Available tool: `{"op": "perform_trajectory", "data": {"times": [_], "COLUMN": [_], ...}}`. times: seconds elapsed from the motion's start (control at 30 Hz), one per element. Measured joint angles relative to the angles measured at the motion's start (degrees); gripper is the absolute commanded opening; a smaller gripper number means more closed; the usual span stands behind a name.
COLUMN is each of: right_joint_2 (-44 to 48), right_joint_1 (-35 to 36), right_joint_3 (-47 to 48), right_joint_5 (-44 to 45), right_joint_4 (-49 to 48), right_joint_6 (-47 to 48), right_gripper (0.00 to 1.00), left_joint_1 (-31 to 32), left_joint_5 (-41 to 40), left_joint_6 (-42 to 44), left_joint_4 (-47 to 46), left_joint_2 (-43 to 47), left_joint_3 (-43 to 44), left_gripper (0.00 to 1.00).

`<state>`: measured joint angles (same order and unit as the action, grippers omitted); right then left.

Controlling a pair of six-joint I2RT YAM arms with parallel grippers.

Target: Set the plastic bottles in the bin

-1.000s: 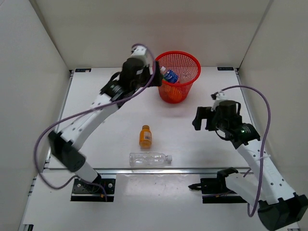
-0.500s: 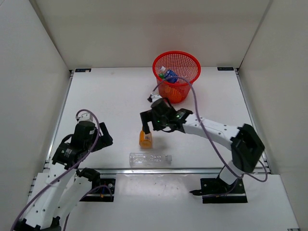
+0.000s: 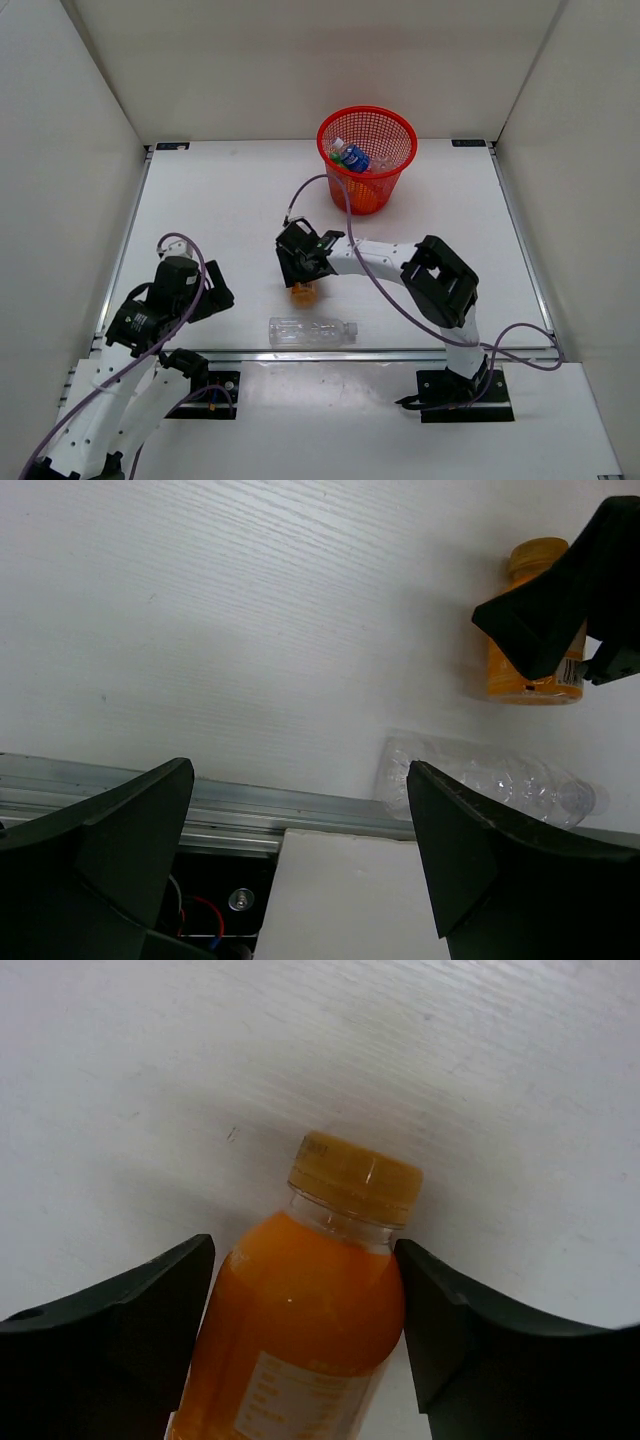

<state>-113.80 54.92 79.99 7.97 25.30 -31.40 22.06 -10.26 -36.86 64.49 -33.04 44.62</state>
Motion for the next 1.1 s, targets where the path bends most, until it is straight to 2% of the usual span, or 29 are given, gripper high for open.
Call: {"op": "perform_trajectory", "data": {"times": [0.2,0.3,0.43,0.53,0.67,0.73,0.8,0.87,0.9,0.97,1.1], "right_joint_2": [-0.6,-0.5,-0.3,0.7,3.8,4.3,3.7,1.5,-0.1,-3.6,-8.0], "right_joint_1": [0.9,-0.2,-3.9,-8.5,-18.1,-23.0,-27.8,-31.5,-32.9,-34.6,-35.7], "right_joint_3": [5.9,10.6,21.7,30.9,39.1,41.9,43.7,46.5,48.2,51.8,54.7], "right_joint_5": [1.2,0.9,0.4,0.8,1.2,1.2,0.9,0.4,0.0,-1.1,-4.0], "right_joint_4": [3.3,4.9,7.8,7.7,5.7,4.2,3.5,4.0,4.4,5.9,9.4], "right_joint_6": [-0.3,1.7,8.0,13.2,19.1,20.9,21.6,22.0,22.0,21.6,22.0], "right_gripper": [0.24,0.21,0.17,0.23,0.25,0.36,0.41,0.64,0.7,0.97,0.99], "left_joint_1": [0.0,0.0,-0.3,-0.6,-0.7,-0.7,-0.7,-0.7,-0.7,-0.5,0.9], "left_joint_5": [-0.6,-0.8,-0.8,-0.6,1.1,2.6,4.3,6.1,6.8,8.0,10.2], "left_joint_6": [0.1,0.6,1.3,1.7,3.0,4.1,5.5,7.0,7.5,8.7,10.9], "left_joint_4": [-0.1,-0.5,-1.1,-2.3,-4.0,-5.1,-6.8,-8.2,-8.9,-10.1,-12.7], "left_joint_2": [-1.2,-2.3,-4.2,-5.4,-7.0,-8.1,-9.3,-10.7,-11.6,-13.8,-17.6], "left_joint_3": [1.2,1.7,2.1,2.1,2.1,2.1,2.1,2.1,2.4,3.2,4.0], "left_gripper": [0.99,0.99,0.99,0.99,0.98,0.98,0.99,0.99,0.99,0.99,0.99]}}
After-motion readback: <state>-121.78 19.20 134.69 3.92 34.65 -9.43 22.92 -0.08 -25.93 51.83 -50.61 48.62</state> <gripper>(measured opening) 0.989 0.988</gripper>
